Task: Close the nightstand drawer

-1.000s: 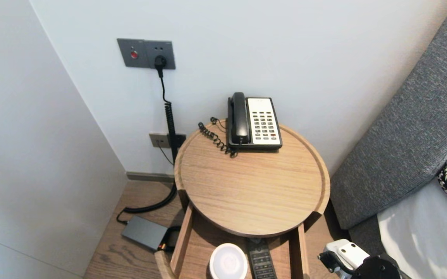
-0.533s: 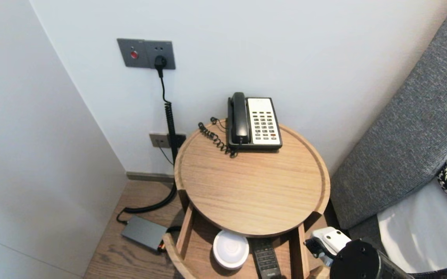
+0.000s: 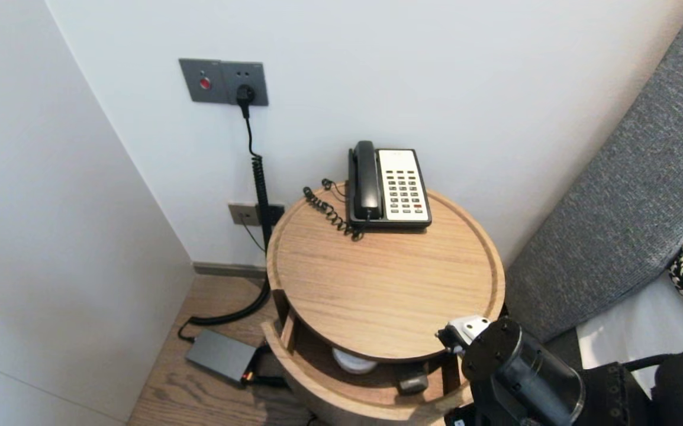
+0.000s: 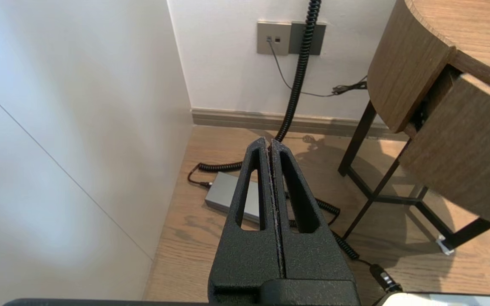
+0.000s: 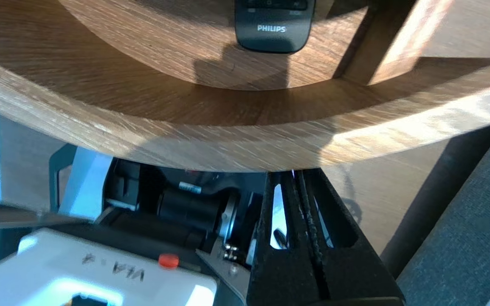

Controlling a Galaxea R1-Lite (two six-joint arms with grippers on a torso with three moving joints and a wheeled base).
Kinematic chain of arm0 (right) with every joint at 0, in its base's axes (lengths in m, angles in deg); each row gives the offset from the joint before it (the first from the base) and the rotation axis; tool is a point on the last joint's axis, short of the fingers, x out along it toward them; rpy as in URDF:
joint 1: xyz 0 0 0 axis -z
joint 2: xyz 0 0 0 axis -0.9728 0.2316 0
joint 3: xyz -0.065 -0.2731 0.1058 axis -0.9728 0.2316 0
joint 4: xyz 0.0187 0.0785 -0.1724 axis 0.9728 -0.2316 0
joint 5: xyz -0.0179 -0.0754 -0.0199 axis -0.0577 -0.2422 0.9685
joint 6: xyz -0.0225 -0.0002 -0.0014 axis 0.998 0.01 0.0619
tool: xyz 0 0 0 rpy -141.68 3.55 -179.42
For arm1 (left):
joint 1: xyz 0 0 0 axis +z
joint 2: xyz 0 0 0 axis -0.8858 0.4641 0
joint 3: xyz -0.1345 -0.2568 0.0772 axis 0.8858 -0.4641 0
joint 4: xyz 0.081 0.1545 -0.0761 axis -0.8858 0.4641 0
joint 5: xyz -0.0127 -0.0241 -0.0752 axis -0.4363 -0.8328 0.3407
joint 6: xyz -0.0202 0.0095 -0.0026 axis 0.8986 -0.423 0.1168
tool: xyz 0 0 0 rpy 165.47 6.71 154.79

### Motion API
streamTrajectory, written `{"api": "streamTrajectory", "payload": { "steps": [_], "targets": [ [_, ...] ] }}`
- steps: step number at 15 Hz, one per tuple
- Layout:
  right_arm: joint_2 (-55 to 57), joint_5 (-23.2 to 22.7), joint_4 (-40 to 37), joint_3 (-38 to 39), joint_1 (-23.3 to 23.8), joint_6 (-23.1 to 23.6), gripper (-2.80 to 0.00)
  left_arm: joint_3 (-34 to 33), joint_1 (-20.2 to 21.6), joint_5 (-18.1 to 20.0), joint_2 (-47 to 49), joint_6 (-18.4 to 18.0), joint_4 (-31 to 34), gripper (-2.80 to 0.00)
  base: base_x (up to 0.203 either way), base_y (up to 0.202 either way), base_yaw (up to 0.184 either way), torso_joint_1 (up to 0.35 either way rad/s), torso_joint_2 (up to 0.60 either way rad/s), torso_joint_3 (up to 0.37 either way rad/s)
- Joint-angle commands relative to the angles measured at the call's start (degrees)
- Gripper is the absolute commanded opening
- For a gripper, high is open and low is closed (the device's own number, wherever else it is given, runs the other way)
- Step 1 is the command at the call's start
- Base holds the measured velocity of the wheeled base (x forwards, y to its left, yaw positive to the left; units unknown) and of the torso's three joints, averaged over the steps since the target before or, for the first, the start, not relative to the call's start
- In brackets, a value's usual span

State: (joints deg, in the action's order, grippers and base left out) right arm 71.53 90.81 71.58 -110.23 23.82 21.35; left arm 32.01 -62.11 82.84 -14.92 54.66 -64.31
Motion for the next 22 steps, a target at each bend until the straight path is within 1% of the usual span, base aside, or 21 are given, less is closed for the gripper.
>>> {"api": "streamTrajectory", "payload": {
  "steps": [1,6,14,22],
  "targets": [
    [2.9,0.1,0.0,-2.1,1.8,0.6,-2.8,-0.8,0.0,0.0,-0.1,0.0,0.0,-2.8,0.0,0.0,0.0,0.0,0.0,0.0],
    [4.6,0.1,0.0,-4.8,3.8,1.9,-2.8,-0.8,0.0,0.0,0.0,0.0,0.0,-2.8,0.0,0.0,0.0,0.0,0.0,0.0],
    [5.0,0.1,0.0,-6.2,6.2,3.1,-2.8,-0.8,0.0,0.0,0.0,0.0,0.0,-2.8,0.0,0.0,0.0,0.0,0.0,0.0],
    [4.9,0.0,0.0,-5.6,6.2,2.9,-2.8,-0.8,0.0,0.0,0.0,0.0,0.0,-2.8,0.0,0.0,0.0,0.0,0.0,0.0]
  ]
}}
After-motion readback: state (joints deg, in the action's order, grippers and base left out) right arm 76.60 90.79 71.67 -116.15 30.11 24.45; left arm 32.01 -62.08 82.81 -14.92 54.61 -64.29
